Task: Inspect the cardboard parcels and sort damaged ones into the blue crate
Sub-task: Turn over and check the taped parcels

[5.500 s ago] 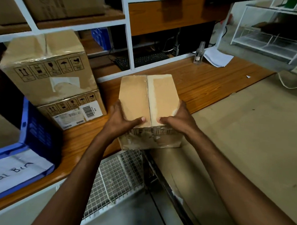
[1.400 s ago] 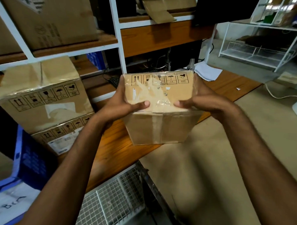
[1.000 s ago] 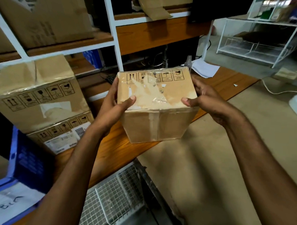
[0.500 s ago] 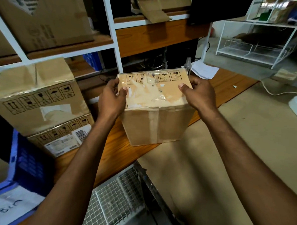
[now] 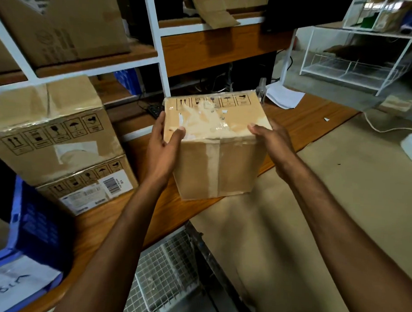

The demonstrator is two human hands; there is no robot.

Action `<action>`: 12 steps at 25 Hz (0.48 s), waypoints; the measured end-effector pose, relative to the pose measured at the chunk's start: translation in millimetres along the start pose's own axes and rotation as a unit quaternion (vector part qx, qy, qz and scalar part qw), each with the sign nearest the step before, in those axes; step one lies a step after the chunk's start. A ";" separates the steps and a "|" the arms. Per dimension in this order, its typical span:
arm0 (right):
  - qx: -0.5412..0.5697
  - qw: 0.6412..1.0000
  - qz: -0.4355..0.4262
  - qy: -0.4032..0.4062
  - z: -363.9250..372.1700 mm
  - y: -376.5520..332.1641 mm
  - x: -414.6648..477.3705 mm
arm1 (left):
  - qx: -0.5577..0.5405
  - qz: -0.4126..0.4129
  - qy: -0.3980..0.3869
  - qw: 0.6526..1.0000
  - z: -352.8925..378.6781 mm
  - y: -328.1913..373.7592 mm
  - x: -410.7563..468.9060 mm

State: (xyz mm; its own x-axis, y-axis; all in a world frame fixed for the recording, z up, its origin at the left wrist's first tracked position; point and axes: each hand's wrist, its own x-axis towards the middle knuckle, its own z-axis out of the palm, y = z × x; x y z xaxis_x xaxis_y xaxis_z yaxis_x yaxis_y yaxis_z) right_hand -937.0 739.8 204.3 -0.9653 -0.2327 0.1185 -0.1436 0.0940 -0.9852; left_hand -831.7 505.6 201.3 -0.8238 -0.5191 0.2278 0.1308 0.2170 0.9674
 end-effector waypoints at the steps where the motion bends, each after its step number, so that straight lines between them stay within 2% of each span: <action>1: 0.006 1.000 0.000 -0.015 1.2 -1.5 -2.3 | -0.001 -0.002 -0.008 1.000 -0.3 1.0 -1.6; 5: 0.021 0.999 -0.019 -0.031 -2.5 -2.1 -17.4 | 0.001 0.012 -0.065 0.998 -6.7 7.9 -20.5; 7: 0.015 0.997 -0.066 -0.024 -7.3 -18.1 -21.7 | 0.027 0.069 -0.079 0.994 -15.7 19.1 -20.3; 9: -0.036 0.992 -0.118 0.002 -10.0 -45.1 -17.5 | 0.091 0.107 -0.039 0.989 -21.8 39.7 -7.4; 12: -0.144 0.973 -0.165 0.071 -4.6 -60.2 -4.8 | 0.189 0.102 0.052 0.975 -20.1 53.2 4.8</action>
State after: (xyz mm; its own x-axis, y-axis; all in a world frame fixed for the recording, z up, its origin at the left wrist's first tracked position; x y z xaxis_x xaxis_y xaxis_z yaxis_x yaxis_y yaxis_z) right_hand -924.7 739.8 263.6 -0.8736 -0.1628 0.4586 -0.4865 0.3080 -0.8176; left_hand -817.5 498.0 256.1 -0.7384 -0.5100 0.4413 0.0583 0.6036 0.7952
